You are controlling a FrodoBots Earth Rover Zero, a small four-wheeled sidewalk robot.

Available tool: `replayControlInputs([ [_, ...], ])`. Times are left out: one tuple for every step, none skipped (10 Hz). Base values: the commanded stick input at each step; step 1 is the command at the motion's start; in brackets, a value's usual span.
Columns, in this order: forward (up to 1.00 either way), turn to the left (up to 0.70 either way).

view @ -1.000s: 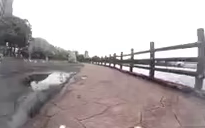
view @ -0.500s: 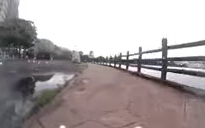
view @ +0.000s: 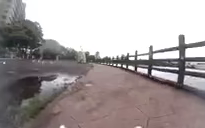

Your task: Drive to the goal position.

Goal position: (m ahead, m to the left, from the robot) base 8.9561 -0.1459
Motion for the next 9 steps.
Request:
replayControlInputs([
  [1.00, 0.10],
  [1.00, 0.10],
  [1.00, 0.10],
  [1.00, 0.10],
  [1.00, 0.10],
  [1.00, 0.10],
  [1.00, 0.10],
  [1.00, 0.10],
  [1.00, 0.10],
])
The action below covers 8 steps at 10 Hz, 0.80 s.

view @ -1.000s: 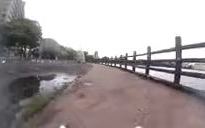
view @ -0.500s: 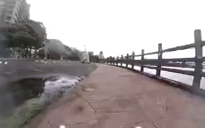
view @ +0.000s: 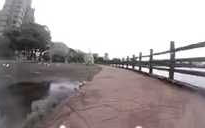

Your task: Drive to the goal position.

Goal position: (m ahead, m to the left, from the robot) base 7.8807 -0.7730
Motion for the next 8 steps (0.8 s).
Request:
replayControlInputs([
  [1.00, 0.10],
  [1.00, 0.10],
  [1.00, 0.10],
  [1.00, 0.10],
  [1.00, 0.10],
  [1.00, 0.10],
  [1.00, 0.10],
  [1.00, 0.10],
])
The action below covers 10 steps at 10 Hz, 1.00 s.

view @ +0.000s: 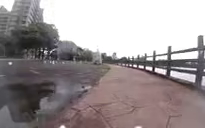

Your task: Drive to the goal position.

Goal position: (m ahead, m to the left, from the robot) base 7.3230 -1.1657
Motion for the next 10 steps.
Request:
replayControlInputs([
  [1.00, 0.02],
  [1.00, -0.24],
  [1.00, -0.30],
  [1.00, -0.30],
  [1.00, -0.30],
  [1.00, -0.30],
  [1.00, -0.30],
  [1.00, -0.30],
  [1.00, -0.30],
  [1.00, -0.30],
])
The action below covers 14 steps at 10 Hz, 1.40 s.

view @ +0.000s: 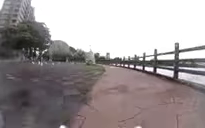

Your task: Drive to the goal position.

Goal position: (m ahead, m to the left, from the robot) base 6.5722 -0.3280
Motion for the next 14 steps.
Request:
replayControlInputs([
  [1.00, -0.30],
  [1.00, -0.30],
  [1.00, -0.30],
  [1.00, -0.30],
  [1.00, -0.21],
  [1.00, 0.10],
  [1.00, 0.10],
  [1.00, 0.10],
  [1.00, 0.10],
  [1.00, 0.10],
  [1.00, 0.10],
  [1.00, 0.10],
  [1.00, 0.10],
  [1.00, 0.10],
])
